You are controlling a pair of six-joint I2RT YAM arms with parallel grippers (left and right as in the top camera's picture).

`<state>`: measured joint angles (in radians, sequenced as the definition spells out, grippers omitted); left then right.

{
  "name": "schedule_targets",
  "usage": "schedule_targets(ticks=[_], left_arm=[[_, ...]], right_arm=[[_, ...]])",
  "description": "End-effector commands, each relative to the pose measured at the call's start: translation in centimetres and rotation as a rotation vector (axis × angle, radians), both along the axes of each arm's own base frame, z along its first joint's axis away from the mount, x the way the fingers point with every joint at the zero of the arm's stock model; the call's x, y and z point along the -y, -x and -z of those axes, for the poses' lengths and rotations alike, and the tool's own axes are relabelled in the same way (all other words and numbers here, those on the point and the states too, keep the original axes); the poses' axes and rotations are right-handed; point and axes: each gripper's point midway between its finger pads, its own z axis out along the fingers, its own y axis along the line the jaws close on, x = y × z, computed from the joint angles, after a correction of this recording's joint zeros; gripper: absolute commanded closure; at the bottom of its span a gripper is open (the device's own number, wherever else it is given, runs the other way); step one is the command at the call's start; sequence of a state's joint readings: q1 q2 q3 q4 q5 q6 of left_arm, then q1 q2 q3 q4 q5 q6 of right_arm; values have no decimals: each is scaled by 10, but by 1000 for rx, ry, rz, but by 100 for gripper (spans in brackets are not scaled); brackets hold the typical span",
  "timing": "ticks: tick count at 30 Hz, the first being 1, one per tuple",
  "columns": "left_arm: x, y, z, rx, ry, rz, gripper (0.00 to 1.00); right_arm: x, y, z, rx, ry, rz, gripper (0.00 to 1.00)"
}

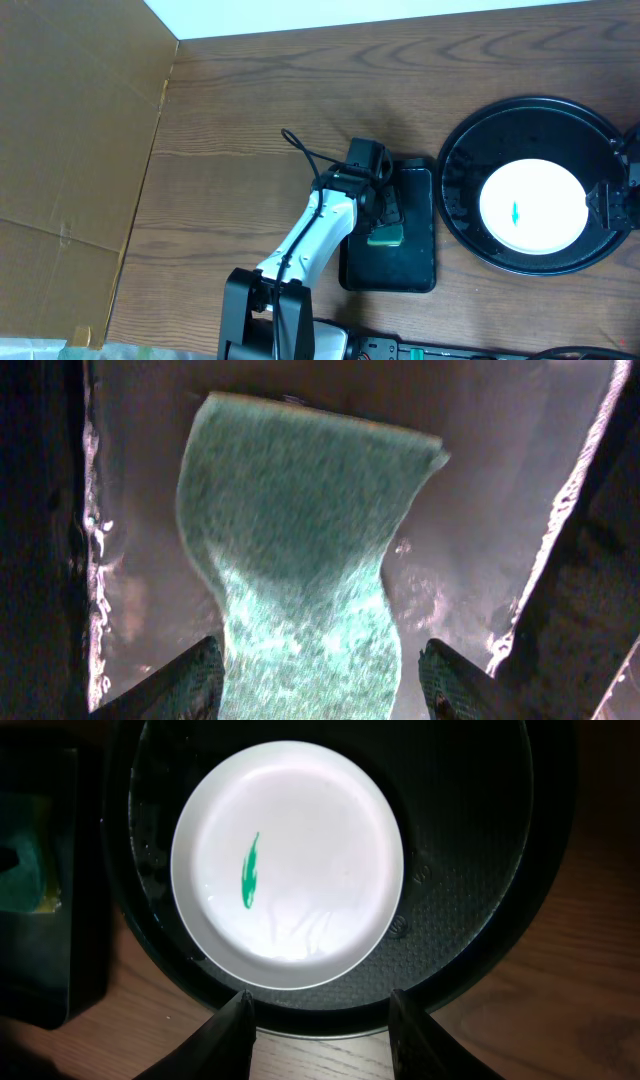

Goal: Clean dirty plates on tray and stack at the side
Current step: 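Lift the sponge with the left gripper from the small tray, then scrub the white plate with the sponge while the right gripper holds it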

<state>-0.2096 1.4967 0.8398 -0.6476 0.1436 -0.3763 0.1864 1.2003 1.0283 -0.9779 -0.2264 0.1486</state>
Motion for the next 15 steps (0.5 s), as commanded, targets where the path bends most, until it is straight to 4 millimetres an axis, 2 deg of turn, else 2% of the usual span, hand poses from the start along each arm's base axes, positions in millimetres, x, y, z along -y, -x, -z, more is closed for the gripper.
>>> schedule_targets(ticks=[1, 4, 6, 8, 10, 13, 15], left_arm=[[-4, 2, 13, -12, -24, 10, 37], [-6, 6, 30, -36, -30, 2, 51], [-6, 9, 38, -55, -33, 3, 70], [-7, 11, 43, -72, -37, 3, 85], [-6, 10, 43, -71, -37, 3, 92], [-6, 7, 36, -59, -34, 4, 93], [-5, 4, 25, -50, -32, 4, 93]], right_arm=[[-1, -1, -1, 5, 9, -2, 59], [-1, -1, -1, 5, 8, -1, 59], [0, -3, -1, 12, 12, 6, 59], [11, -8, 0, 15, 53, 83, 60], [24, -11, 3, 14, 103, 168, 61], [44, -16, 8, 7, 167, 287, 60], [52, -19, 12, -5, 189, 332, 59]])
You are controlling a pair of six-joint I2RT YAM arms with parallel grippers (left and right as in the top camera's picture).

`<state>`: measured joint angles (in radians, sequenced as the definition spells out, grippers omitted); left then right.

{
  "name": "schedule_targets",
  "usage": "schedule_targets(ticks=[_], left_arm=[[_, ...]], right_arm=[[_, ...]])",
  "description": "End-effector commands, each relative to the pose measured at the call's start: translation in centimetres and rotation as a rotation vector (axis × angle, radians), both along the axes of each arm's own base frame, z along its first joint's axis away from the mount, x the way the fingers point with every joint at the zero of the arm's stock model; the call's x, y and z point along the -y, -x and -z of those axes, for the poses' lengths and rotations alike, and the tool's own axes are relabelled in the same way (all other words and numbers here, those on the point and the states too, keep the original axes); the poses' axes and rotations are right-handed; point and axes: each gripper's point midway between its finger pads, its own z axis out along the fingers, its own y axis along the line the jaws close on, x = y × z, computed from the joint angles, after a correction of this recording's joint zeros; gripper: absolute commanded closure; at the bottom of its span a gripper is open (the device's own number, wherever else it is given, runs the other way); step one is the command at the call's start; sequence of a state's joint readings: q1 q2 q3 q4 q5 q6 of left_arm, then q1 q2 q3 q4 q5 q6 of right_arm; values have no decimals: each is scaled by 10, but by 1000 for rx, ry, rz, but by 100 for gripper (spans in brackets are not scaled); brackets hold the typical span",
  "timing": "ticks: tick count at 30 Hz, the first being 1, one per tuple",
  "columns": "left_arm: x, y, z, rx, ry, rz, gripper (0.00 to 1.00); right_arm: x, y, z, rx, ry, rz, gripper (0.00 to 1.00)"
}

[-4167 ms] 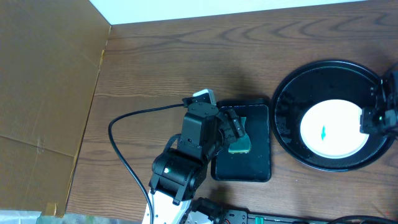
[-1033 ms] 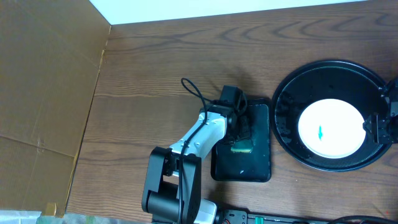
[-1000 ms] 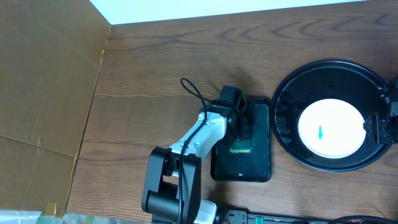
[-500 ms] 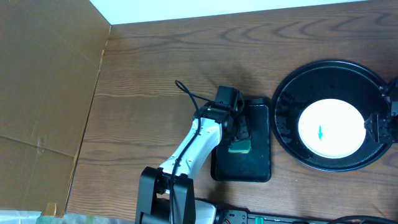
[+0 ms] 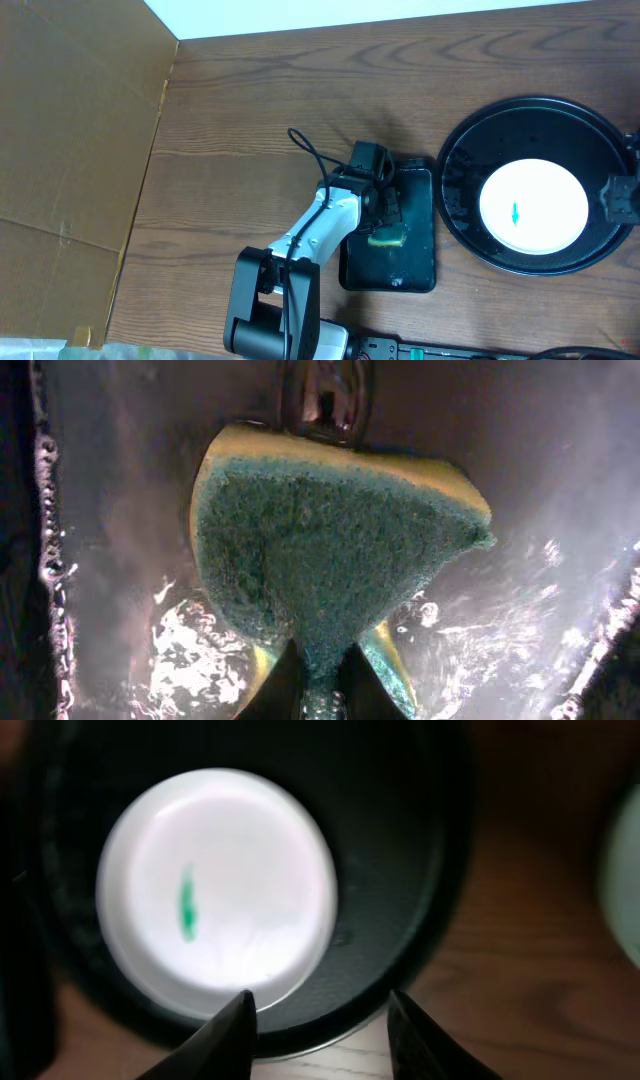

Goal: Clean dirty plates on tray and stack at the side
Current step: 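Scrub the white plate with the sponge while the right gripper holds it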

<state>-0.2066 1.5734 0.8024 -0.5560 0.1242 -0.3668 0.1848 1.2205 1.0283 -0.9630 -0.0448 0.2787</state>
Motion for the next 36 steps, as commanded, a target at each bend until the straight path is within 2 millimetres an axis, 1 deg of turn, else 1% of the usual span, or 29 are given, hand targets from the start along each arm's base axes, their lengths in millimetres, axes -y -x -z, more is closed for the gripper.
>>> schedule_targets(ticks=[1, 3, 5, 10, 12, 15, 17, 20, 22, 25, 28, 29, 32, 34, 36], left_arm=[[-1, 5, -8, -28, -7, 1, 92], [0, 0, -26, -7, -3, 1, 93], [1, -7, -48, 26, 3, 10, 93], [3, -15, -103, 104, 13, 37, 93], [4, -18, -126, 142, 17, 50, 93], [5, -22, -151, 190, 25, 55, 93], [5, -23, -161, 215, 30, 56, 93], [5, -23, -162, 220, 31, 56, 93], [6, -22, -161, 212, 34, 57, 93], [12, -21, -162, 210, 71, 67, 93], [16, -21, -163, 211, 89, 74, 92], [17, -21, -163, 211, 89, 77, 93], [24, -21, -162, 214, 93, 99, 93], [35, -21, -163, 220, 110, 129, 93], [53, -22, -163, 230, 148, 174, 93]], right_arm=[[24, -8, 7, -11, 78, 146, 59], [28, -11, 15, -38, 80, 160, 58], [27, -12, 26, -77, 70, 141, 57], [6, -12, 51, -168, 3, -41, 57], [1, -13, 62, -199, -9, -80, 57], [-4, -18, 79, -235, -27, -114, 57], [-12, -22, 91, -251, -55, -152, 60], [-20, -25, 109, -287, -98, -178, 63], [-30, -25, 119, -305, -146, -227, 64], [-43, -23, 132, -336, -219, -282, 66], [-41, -20, 147, -373, -208, -275, 69], [-40, -20, 150, -381, -204, -274, 71], [-41, -20, 154, -389, -205, -272, 82], [-41, -20, 154, -388, -204, -272, 89], [-41, -20, 154, -389, -205, -272, 93]])
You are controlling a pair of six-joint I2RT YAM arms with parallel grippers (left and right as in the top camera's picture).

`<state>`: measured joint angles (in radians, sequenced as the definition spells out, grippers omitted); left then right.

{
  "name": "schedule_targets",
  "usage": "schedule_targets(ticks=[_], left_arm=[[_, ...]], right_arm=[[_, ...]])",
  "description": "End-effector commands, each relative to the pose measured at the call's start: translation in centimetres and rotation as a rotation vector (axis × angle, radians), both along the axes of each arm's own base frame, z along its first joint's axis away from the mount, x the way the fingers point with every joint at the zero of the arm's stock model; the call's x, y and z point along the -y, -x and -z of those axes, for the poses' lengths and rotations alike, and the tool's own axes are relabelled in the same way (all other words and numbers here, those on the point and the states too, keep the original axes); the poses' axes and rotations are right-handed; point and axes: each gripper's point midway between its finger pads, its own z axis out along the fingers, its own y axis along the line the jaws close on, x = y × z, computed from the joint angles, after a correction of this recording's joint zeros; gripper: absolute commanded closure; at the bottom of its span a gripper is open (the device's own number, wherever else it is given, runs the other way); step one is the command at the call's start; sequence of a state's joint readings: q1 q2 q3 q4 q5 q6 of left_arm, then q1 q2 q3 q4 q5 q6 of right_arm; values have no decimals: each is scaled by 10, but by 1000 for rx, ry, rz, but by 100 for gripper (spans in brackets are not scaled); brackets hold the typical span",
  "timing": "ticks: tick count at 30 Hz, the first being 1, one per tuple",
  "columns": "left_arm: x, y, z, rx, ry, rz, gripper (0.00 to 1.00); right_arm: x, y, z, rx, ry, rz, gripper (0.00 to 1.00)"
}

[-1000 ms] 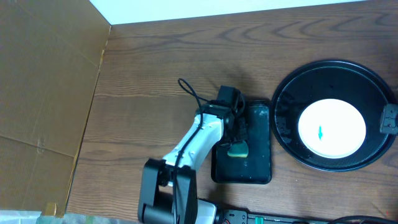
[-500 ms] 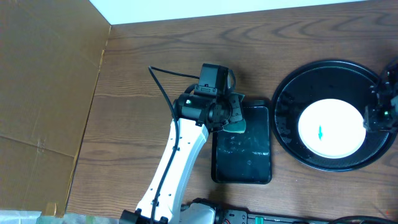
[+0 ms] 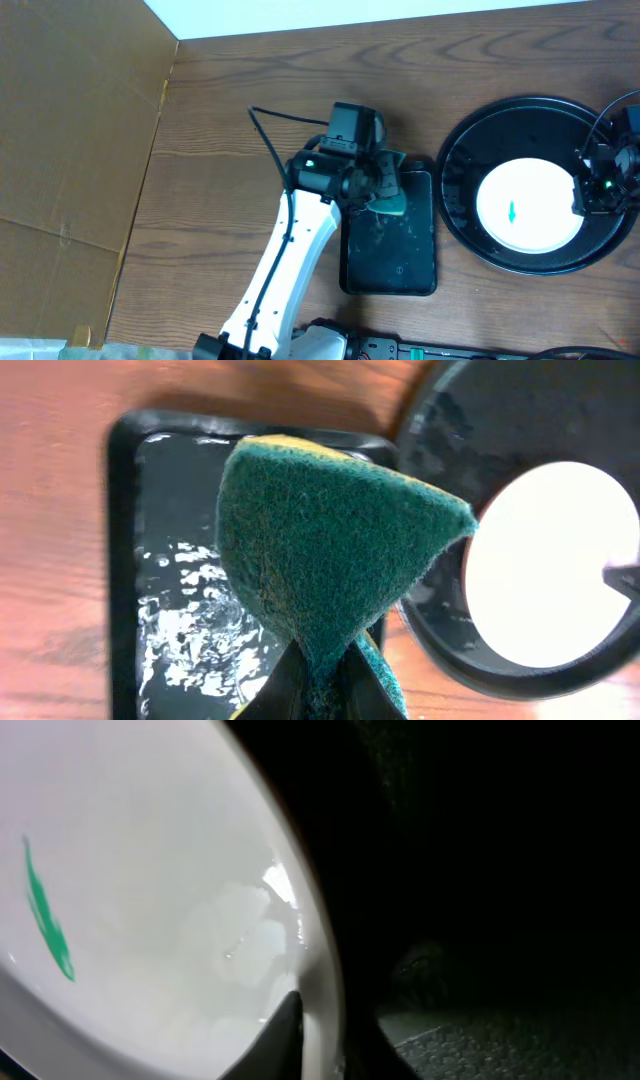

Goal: Clean dirty plates on tray and stack at the side
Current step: 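Scrub the white plate with the sponge while the right gripper holds it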

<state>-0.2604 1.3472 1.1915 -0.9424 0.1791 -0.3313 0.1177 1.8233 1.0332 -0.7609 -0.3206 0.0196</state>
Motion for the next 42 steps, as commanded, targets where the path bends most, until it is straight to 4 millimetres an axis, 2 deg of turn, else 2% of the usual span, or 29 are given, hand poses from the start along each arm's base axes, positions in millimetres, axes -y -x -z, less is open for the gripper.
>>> schedule_targets(ticks=[1, 9, 13, 17, 21, 25, 27, 31, 33, 36, 42], left_arm=[[32, -3, -5, 21, 66, 95, 93], [117, -18, 15, 17, 210, 153, 93], [162, -22, 38, 26, 232, 230, 93], [193, -21, 71, -16, 241, 237, 93], [197, -19, 113, -135, 231, 123, 93], [192, -15, 144, -190, 180, 134, 92], [182, -15, 155, -185, 117, 158, 93], [143, -18, 166, -153, -98, 138, 93], [137, -17, 168, -155, -130, 147, 93], [153, -12, 166, -170, -62, 175, 93], [230, 4, 145, -179, 268, 329, 93]], right_arm=[[-10, 3, 6, -22, -47, -21, 94], [-9, 3, 6, -28, -44, -6, 98], [-9, 4, 6, -31, -43, -6, 99], [-9, 5, 6, -35, -43, -6, 98], [-9, 7, 6, -44, -42, -6, 98], [-9, 9, 6, -51, -41, -6, 98], [-9, 9, 6, -53, -40, -6, 98], [-9, 9, 6, -53, -40, -6, 98], [-9, 9, 6, -53, -40, -6, 98], [-9, 10, 6, -55, -40, -6, 98], [-9, 11, 6, -61, -40, -6, 98]])
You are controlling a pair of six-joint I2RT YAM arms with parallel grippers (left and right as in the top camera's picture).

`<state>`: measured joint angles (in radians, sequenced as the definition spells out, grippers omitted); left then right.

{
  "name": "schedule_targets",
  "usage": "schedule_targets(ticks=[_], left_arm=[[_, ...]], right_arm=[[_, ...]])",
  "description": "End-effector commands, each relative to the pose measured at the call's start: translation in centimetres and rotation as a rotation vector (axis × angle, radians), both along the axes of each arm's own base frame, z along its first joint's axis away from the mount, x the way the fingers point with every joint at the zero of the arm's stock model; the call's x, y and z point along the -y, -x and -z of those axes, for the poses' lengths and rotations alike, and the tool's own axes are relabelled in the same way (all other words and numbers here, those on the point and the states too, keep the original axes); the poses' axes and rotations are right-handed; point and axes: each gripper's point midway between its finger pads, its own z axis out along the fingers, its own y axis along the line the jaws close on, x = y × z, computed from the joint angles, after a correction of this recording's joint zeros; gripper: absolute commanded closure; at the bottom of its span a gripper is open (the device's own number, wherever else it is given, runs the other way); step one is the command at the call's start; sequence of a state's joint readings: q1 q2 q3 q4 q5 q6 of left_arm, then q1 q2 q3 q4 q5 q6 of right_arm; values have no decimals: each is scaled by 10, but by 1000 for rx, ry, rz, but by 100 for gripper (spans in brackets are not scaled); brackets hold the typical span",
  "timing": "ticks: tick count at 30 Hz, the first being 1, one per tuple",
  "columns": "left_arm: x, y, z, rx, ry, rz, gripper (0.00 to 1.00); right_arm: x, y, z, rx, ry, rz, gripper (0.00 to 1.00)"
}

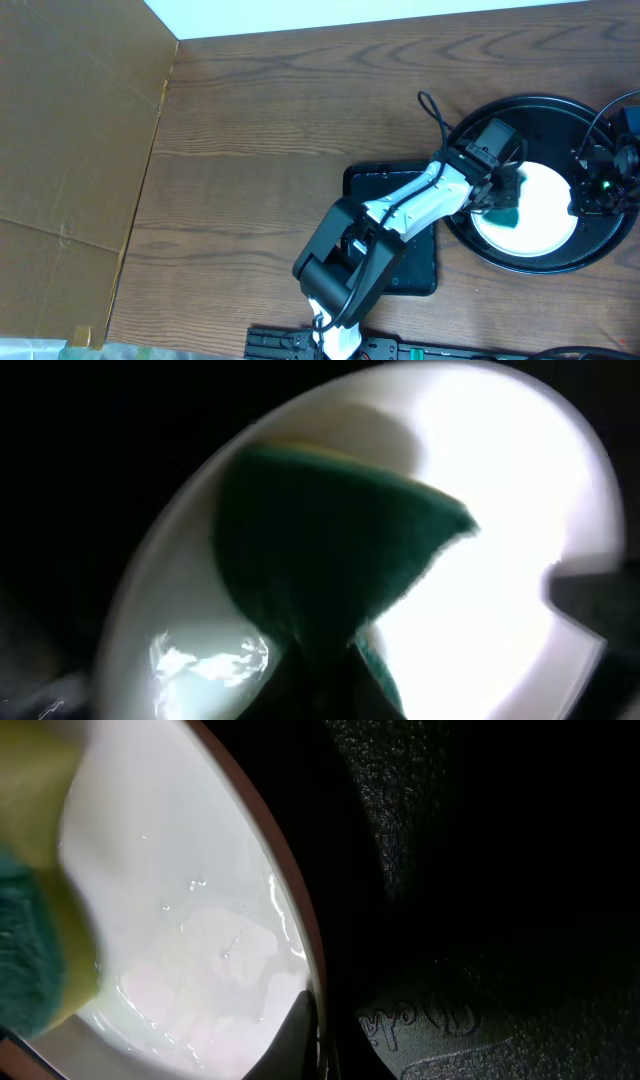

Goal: Clean dirty plates on tray and stack at the side
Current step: 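Scrub the white plate with the sponge while the right gripper holds it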

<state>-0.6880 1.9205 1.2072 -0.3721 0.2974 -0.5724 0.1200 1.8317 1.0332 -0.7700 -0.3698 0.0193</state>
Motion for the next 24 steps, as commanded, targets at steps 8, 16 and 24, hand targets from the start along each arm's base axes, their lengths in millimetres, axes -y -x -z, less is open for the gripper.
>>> schedule_targets(ticks=[8, 16, 24], left_arm=[[54, 42, 9, -119, 164, 124, 92], [-24, 44, 47, -121, -236, -2, 93], [-95, 13, 31, 94, -589, -36, 93]], right_arm=[[0, 8, 6, -42, 8, -4, 98], [0, 11, 6, -55, 9, -4, 98], [0, 10, 6, -52, 9, -4, 98]])
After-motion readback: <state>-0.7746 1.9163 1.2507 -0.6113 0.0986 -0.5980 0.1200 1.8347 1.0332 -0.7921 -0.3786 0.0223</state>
